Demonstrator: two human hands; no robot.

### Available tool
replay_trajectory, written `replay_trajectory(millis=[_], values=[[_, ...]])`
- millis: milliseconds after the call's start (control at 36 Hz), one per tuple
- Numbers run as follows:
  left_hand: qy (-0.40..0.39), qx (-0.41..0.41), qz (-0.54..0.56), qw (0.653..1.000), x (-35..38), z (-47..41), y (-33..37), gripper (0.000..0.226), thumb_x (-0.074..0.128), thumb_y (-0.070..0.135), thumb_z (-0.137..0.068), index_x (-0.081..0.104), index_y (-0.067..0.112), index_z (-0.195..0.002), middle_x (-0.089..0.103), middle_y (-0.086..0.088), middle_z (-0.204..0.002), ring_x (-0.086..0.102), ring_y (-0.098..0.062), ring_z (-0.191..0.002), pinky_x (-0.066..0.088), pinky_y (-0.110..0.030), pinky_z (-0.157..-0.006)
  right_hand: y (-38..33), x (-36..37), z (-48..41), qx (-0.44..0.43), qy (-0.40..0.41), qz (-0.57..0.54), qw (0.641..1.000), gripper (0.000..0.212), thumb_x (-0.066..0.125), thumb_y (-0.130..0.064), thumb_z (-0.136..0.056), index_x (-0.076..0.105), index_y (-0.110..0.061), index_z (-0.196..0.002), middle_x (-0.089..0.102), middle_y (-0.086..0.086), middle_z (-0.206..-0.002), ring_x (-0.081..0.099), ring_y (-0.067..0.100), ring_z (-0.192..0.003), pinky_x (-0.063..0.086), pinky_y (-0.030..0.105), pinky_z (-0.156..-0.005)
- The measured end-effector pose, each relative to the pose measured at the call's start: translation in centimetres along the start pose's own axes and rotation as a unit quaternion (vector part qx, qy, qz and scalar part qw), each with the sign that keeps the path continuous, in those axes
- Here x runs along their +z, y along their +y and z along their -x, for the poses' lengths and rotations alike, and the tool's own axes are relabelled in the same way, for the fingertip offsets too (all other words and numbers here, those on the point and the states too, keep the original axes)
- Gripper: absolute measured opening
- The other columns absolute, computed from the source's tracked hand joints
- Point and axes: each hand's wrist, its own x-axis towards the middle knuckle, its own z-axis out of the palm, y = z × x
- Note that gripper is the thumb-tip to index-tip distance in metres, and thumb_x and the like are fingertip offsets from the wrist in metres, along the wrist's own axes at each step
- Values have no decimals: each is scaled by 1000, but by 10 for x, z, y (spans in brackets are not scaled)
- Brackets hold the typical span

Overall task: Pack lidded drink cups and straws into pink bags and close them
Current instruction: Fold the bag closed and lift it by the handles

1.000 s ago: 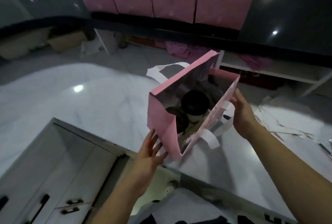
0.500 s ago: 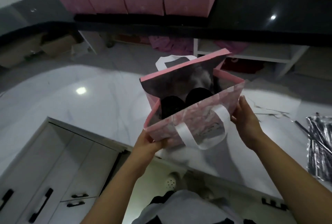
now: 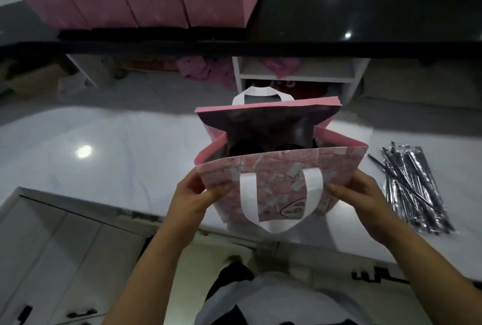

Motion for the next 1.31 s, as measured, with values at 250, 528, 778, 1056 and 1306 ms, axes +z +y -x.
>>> replay_trajectory(millis=[250, 528, 778, 1056, 1306], values=[[-45, 17, 36, 998, 33, -19, 32, 46, 84, 53, -68, 77, 27, -106, 76, -2, -109, 72, -24, -101, 61, -27, -75, -38, -33, -10, -34, 26, 11, 999, 24, 79, -26, -78, 77, -33, -100, 75, 2, -109, 72, 22, -100, 58, 24, -74], [-174, 2, 26, 984, 28, -53, 53, 61, 82, 32, -78, 60, 34, -135, 52, 5, -149, 62, -23, -123, 52, -45, -103, -43, -60, -49, -59, -3, 29, 998, 49, 76, -44, -67, 73, -27, -113, 37, -3, -156, 43, 31, -138, 39, 56, -109], [-203, -22, -35, 978, 19, -68, 56, 56, 81, 40, -73, 67, 33, -127, 53, 7, -145, 59, -18, -125, 47, -40, -107, -52, -66, -57, -26, -24, 40, 999, 34, 75, -30, -74, 77, -17, -106, 51, -1, -135, 53, 30, -126, 47, 53, -103], [-104, 16, -60, 993, 45, -79, 54, 49, 56, 55, -85, 66, 24, -121, 65, 2, -120, 66, 1, -98, 53, -7, -67, -51, -62, -57, -29, 46, 52, 997, 17, 69, -20, -89, 79, -28, -99, 76, 2, -104, 71, 24, -101, 54, 47, -95], [-22, 32, 9, 999, 55, -89, 48, 35, 65, 47, -82, 75, 24, -106, 77, 5, -101, 72, -15, -95, 58, -29, -80, -57, -68, -57, -12, 47, 33, 998, 25, 61, -36, -87, 77, -25, -103, 77, 1, -105, 72, 16, -101, 51, 32, -91]])
